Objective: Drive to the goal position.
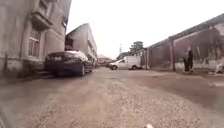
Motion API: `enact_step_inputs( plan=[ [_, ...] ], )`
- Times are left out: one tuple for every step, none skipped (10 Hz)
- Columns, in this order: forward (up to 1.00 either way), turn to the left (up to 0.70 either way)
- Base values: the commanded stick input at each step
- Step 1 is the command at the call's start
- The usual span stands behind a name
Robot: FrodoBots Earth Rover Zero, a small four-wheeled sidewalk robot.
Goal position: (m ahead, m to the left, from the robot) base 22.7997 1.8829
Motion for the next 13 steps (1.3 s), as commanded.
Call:
enact_step_inputs(
  plan=[
    [0.85, 0.0],
    [0.85, 0.0],
    [0.85, 0.0],
    [0.85, 0.0],
    [0.85, 0.0],
    [0.85, 0.0],
    [0.85, 0.0],
    [0.85, 0.0],
    [0.85, 0.0],
    [0.85, 0.0],
    [0.85, 0.0],
    [0.85, 0.0],
    [0.85, 0.0]
  ],
)
